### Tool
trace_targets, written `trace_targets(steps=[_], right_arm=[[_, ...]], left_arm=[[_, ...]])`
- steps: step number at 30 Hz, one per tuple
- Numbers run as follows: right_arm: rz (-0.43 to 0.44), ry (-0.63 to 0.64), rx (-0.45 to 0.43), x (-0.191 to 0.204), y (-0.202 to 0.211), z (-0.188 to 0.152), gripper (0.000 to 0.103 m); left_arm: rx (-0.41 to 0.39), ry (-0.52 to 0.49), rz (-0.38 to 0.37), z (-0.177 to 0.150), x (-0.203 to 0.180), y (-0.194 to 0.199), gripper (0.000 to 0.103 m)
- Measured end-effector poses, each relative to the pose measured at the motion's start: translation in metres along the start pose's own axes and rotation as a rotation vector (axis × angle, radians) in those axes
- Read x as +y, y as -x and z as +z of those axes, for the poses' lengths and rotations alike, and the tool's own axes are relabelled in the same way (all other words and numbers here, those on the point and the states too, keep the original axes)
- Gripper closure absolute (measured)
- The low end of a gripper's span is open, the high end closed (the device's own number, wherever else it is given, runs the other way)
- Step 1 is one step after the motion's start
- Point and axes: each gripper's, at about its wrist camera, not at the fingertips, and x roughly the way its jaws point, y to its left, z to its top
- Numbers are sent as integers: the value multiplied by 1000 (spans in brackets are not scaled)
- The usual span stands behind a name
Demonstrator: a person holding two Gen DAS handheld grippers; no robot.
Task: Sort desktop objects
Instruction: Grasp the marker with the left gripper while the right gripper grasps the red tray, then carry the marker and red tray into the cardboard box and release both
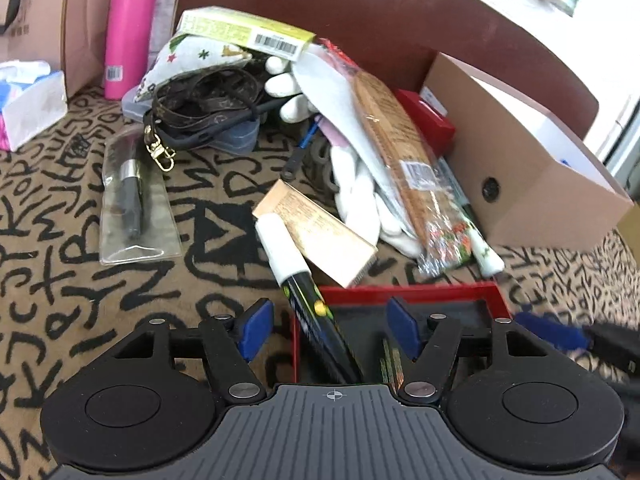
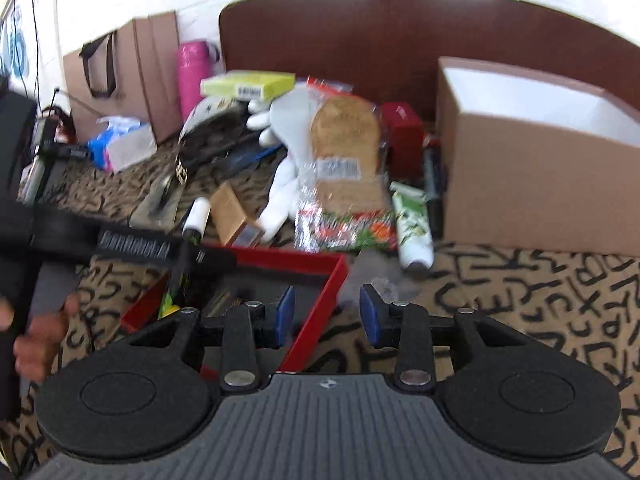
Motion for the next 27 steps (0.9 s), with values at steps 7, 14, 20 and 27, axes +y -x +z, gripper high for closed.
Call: trace_targets(steps=[7, 14, 20, 27], right_arm=[[22, -11, 24, -2, -4, -2, 86], [4, -20, -31, -9, 8, 7, 98], [-12, 2, -83, -15, 20, 20, 98], [-69, -22, -174, -45, 40, 43, 98]], left_arm=[[-7, 16, 14, 6, 10, 5, 88], [-41, 1, -4, 8, 7, 27, 90], [-71, -23, -47, 16, -9, 37, 90], [-124, -77, -109, 37, -41, 50, 90]])
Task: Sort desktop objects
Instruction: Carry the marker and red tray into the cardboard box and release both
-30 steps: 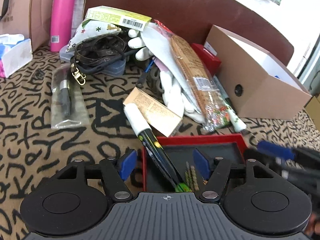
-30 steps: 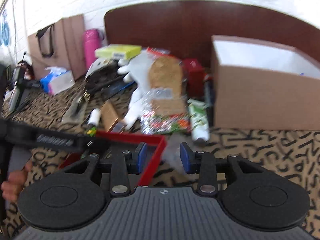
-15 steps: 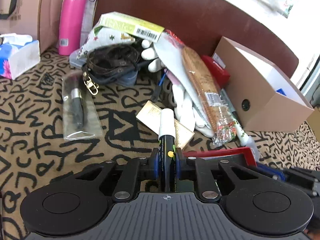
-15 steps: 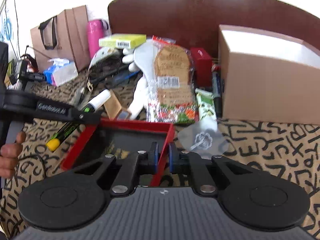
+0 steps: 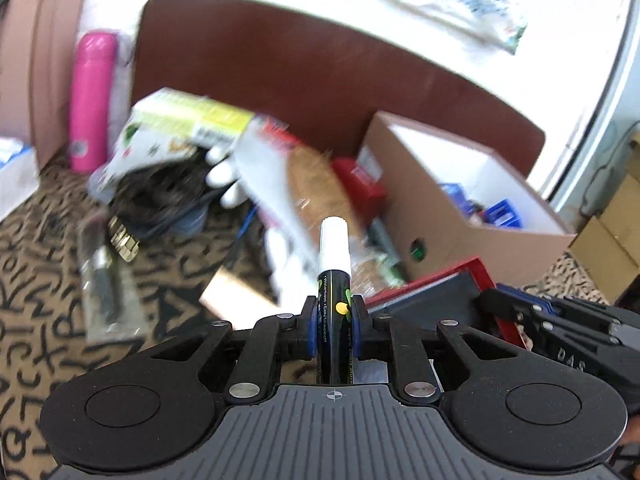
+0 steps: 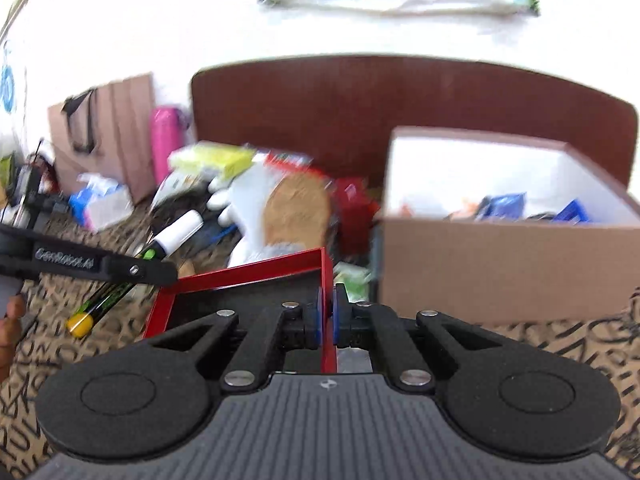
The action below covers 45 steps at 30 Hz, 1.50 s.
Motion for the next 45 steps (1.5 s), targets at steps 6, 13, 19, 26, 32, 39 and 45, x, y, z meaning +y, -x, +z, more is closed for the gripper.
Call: trace_targets(steps=[6, 13, 19, 26, 32, 39, 45], right_arm=[[-88, -29, -100, -40, 14, 32, 98], [-214, -69, -190, -94, 17, 63, 98], [-306, -116, -214, -141, 3, 81, 98], [-380, -149, -143, -188, -34, 79, 98], [-375, -136, -55, -197, -68, 69, 97], [-369, -109, -7, -193, -88, 64, 92], [-431, -31, -66, -182, -79, 67, 26]], left_arm=[[-46, -61, -63, 34, -40, -12, 90], [-71, -95, -138, 76, -90, -42, 90], [-85, -113, -176, 107, -128, -79, 90], [-31, -115, -177, 121, -152, -139, 90], [50, -129, -166, 112, -156, -180, 90], [62, -138, -138, 111, -154, -194, 58], [-114, -139, -85, 111, -149, -169, 0]])
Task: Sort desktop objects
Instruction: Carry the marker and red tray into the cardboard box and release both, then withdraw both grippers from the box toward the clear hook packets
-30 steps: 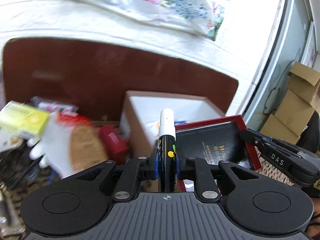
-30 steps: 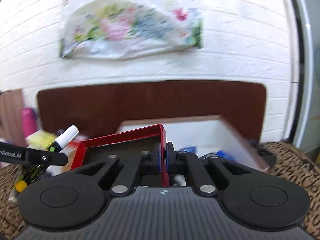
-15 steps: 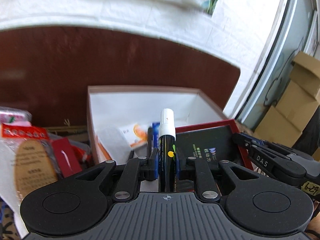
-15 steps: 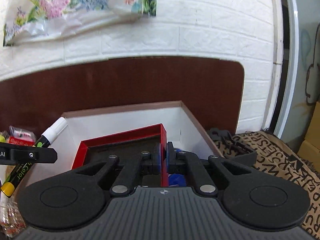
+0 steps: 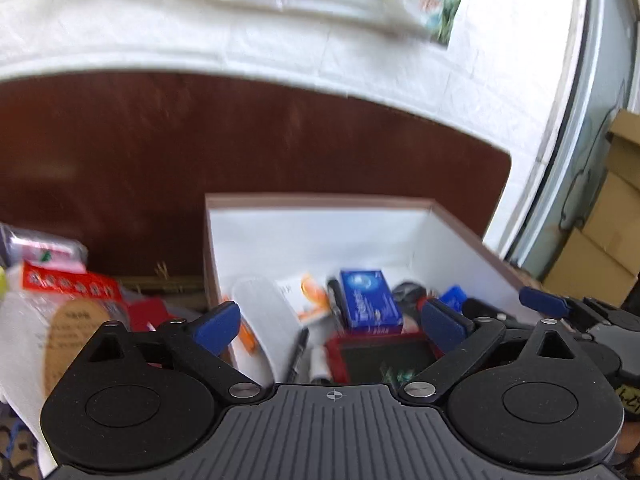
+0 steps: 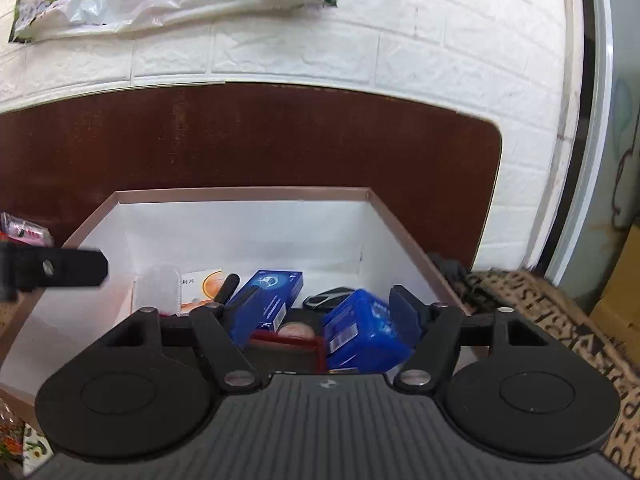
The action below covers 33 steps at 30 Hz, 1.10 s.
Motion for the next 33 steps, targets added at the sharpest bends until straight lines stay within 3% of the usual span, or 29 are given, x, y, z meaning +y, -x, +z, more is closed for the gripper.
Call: trace_targets(steps=[3, 6, 18, 33], right_arm=[[13, 13, -11, 5, 9, 1, 6], [21, 29, -21, 13, 18, -1, 2], [43, 61, -2, 28, 43, -5, 1], [78, 98, -59, 43, 93, -6, 0]], left_arm=[[7, -10, -39, 1, 0, 8, 0], [35, 4, -47, -2, -1, 10, 0], [76, -4, -17, -10, -7, 32, 0], [72, 0, -12, -23, -16, 82, 0]])
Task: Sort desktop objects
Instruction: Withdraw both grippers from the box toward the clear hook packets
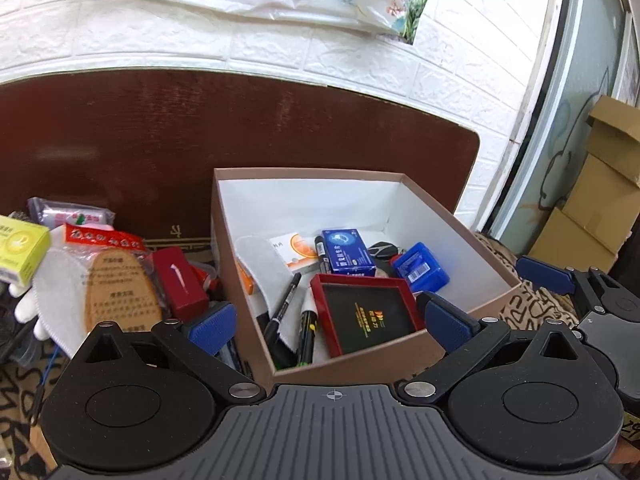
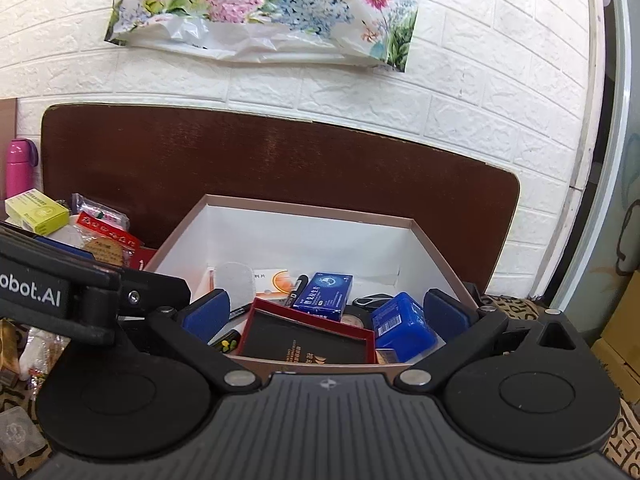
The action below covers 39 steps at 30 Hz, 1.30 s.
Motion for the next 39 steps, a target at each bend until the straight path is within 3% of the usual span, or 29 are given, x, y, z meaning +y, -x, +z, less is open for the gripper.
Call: trace_targets(steps=[16, 27, 39], right_arm=[[63, 53, -36, 46, 60, -22, 0], [135, 47, 10, 94, 87, -59, 0], [193, 17, 101, 128, 92, -92, 0]], left_arm=[[-28, 25, 75, -52, 13, 76, 0], [15, 89, 143, -109, 48, 112, 0], [95, 183, 181, -153, 80, 119, 0]])
